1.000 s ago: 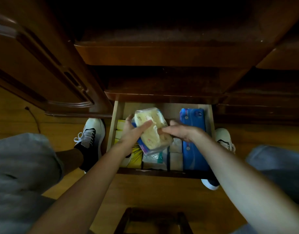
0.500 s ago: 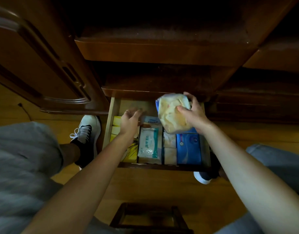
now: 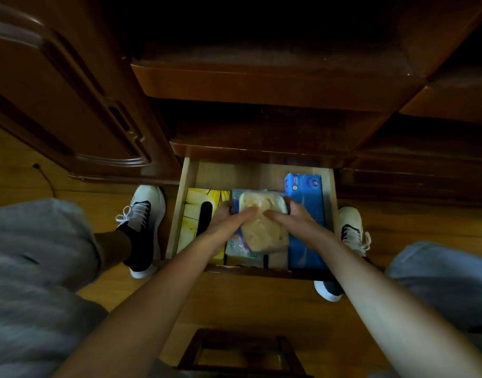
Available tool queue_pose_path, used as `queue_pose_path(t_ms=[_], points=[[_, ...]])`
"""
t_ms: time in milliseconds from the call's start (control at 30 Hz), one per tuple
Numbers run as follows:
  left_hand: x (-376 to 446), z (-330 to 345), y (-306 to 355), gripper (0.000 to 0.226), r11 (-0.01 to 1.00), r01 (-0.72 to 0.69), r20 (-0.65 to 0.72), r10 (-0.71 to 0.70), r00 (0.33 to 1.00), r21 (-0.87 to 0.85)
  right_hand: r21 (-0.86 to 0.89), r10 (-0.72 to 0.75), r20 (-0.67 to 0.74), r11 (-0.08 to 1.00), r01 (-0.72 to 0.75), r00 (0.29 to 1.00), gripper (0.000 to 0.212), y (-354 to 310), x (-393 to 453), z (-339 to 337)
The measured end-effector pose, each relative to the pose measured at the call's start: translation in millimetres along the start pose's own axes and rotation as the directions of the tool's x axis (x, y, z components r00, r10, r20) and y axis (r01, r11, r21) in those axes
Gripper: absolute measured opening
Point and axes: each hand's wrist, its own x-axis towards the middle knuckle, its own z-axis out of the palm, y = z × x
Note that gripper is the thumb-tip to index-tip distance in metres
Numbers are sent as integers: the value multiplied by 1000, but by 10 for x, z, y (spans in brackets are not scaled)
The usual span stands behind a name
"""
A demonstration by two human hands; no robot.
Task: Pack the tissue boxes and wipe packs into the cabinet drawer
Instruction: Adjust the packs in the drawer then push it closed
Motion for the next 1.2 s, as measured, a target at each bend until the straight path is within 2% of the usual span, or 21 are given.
queue_pose_path(t_ms=[67, 133, 200, 267, 333, 367, 400, 433, 467, 500, 533, 633, 700, 800, 1067, 1133, 1200], points=[[66, -68, 58, 48, 990, -35, -201, 8, 980, -135, 8, -26, 15, 1000, 26, 1000, 62, -119, 72, 70], [136, -175, 130, 47, 937, -80, -315, -33, 949, -339, 49, 56, 81, 997, -60, 995, 77, -158, 125, 85], [193, -237, 190, 47, 900, -124, -345, -31, 938, -419, 166, 152, 244, 967, -196, 958, 78, -141, 199, 114], [243, -262, 224, 46, 910, -101, -323, -38, 946, -403, 325, 143, 292, 915, -239, 946, 65, -148, 287, 229], [314, -318, 222, 48, 948, -94, -326, -12, 945, -305, 365, 128, 183, 912, -188, 975, 46, -188, 438, 362], [346, -373, 221, 49, 980, -98, -343, 34, 939, -171, 363, 137, 129, 915, -175, 982, 39, -221, 518, 416], [367, -443, 235, 51, 994, -95, -359, 106, 927, 48, 355, 149, 92, 919, -172, 985, 36, -249, 598, 453], [378, -525, 247, 51, 950, -80, -367, 193, 910, 302, 326, 162, 53, 930, -170, 985, 36, -278, 675, 479], [379, -612, 253, 52, 857, -55, -372, 279, 885, 512, 266, 172, -6, 950, -164, 985, 35, -298, 763, 494], [379, -691, 256, 52, 763, -36, -378, 360, 853, 645, 187, 173, -77, 970, -156, 982, 31, -322, 848, 506], [374, -761, 261, 50, 706, -39, -381, 427, 820, 707, 116, 156, -154, 983, -139, 976, 27, -351, 925, 532], [376, -933, 255, 42, 650, -113, -363, 551, 751, 752, -4, 71, -329, 997, -76, 942, 34, -455, 1144, 728], [364, -1028, 219, 42, 642, -136, -343, 563, 752, 755, -56, 22, -408, 997, -49, 913, 37, -519, 1283, 895], [382, -1141, 133, 39, 609, -132, -307, 561, 769, 782, 2, 42, -451, 999, -46, 891, 27, -566, 1476, 1084], [419, -1192, 16, 48, 625, -157, -275, 537, 797, 765, 181, 137, -615, 983, -30, 777, 52, -452, 1631, 1118], [422, -1184, 7, 48, 623, -160, -273, 540, 796, 766, 39, 112, -593, 993, -110, 797, 50, -413, 1631, 1047], [430, -1165, -2, 48, 631, -168, -285, 551, 784, 758, -194, 48, -445, 970, -149, 894, 47, -392, 1639, 1089]])
